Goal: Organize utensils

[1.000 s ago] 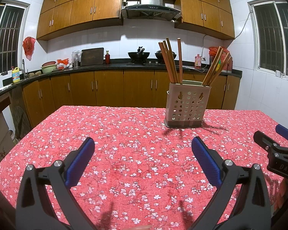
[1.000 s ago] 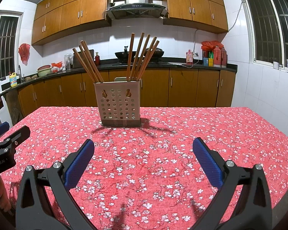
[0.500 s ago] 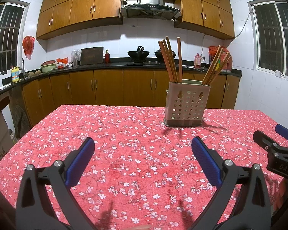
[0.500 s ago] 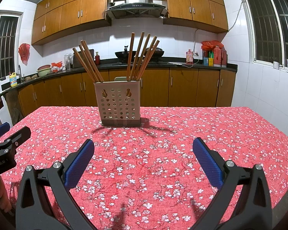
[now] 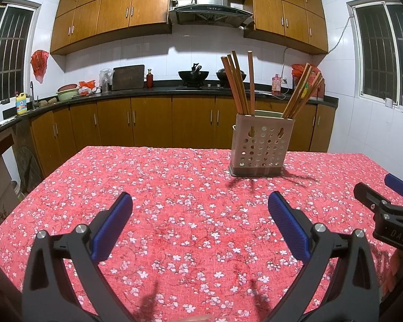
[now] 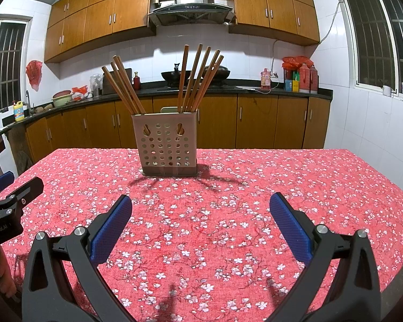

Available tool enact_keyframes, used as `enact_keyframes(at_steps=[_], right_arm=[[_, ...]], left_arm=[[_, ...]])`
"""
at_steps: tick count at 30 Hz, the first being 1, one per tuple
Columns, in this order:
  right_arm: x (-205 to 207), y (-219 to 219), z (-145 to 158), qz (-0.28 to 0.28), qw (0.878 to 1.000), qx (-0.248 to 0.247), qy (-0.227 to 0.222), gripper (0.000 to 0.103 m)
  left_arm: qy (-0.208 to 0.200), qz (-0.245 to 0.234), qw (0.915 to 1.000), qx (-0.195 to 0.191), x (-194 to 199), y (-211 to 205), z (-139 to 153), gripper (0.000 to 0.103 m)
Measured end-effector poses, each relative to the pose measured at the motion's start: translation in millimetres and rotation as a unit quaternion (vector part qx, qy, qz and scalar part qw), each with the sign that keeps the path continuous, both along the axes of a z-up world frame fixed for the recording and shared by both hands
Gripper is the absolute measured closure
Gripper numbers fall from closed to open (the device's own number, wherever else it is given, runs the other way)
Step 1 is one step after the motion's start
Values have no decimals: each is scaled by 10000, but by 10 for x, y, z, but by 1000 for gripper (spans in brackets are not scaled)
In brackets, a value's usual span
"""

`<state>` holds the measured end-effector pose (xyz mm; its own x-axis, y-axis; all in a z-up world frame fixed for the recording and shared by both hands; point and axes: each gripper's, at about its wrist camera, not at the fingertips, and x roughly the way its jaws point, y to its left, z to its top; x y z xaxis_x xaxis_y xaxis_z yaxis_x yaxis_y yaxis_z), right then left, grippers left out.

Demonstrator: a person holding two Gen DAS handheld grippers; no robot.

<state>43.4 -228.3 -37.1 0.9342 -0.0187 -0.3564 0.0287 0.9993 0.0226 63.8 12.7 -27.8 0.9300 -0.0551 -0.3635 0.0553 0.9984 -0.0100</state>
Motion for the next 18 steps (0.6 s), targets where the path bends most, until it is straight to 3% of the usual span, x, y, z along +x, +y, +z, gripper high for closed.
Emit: enact_keyframes(at_steps=[18], right_arm=[[3, -3, -3, 4, 10000, 8, 11, 2]], left_arm=[[22, -13, 10000, -3, 12, -3, -22, 4]])
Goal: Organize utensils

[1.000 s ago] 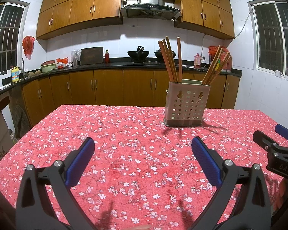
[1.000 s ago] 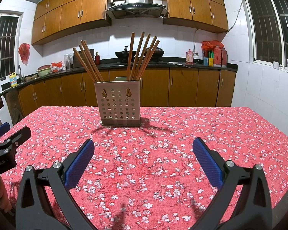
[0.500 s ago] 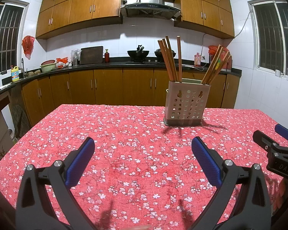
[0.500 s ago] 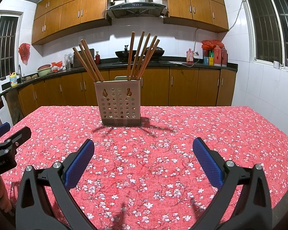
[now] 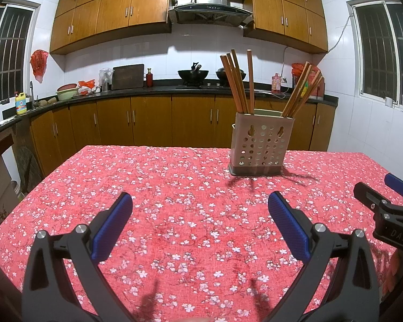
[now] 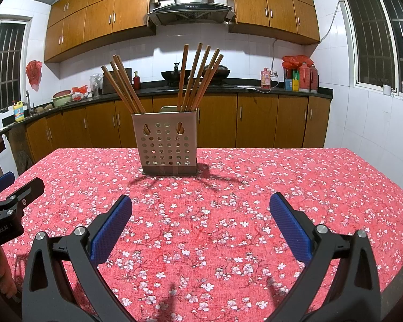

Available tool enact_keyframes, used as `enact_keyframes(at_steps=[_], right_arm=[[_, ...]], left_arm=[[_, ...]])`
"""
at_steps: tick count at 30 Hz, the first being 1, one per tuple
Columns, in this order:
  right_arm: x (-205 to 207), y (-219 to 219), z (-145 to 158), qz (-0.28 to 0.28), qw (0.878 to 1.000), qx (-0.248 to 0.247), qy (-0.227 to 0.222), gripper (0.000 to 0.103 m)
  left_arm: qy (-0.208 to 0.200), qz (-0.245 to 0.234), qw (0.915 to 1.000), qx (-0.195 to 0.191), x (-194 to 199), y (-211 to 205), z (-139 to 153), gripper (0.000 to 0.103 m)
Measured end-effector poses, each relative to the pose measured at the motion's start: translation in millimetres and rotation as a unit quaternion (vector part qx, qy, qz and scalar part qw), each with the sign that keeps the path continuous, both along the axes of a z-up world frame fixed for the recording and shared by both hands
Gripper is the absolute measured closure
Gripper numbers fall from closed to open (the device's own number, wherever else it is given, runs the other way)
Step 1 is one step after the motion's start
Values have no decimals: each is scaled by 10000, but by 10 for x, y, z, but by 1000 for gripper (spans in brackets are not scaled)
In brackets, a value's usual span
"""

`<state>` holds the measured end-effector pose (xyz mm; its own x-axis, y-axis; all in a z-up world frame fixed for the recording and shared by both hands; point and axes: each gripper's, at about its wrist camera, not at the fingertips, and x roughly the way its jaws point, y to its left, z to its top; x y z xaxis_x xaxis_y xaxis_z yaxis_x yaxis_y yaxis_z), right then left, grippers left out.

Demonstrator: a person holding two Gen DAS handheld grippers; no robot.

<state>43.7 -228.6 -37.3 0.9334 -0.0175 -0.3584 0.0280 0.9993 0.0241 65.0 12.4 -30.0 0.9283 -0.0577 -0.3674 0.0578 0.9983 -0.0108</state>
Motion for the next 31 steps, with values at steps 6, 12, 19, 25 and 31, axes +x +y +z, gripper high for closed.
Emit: enact_keyframes(at_steps=[6, 12, 19, 25, 31], right_arm=[[-3, 8, -11, 2, 10000, 5, 6, 2], [-13, 14, -24, -2, 10000, 18, 18, 2], [-9, 11, -24, 0, 10000, 21, 21, 2], [-7, 6, -21, -1, 10000, 23, 22, 2], [-21, 9, -22, 0, 10000, 28, 26, 2]], left_arm=[[15, -1, 10000, 2, 6, -6, -31, 4], [19, 18, 10000, 14, 21, 0, -31, 4], [20, 46, 10000, 27, 26, -4, -25, 4], [66, 41, 10000, 22, 36, 8, -18, 4], [101, 34, 9999, -12, 55, 33, -5, 4]])
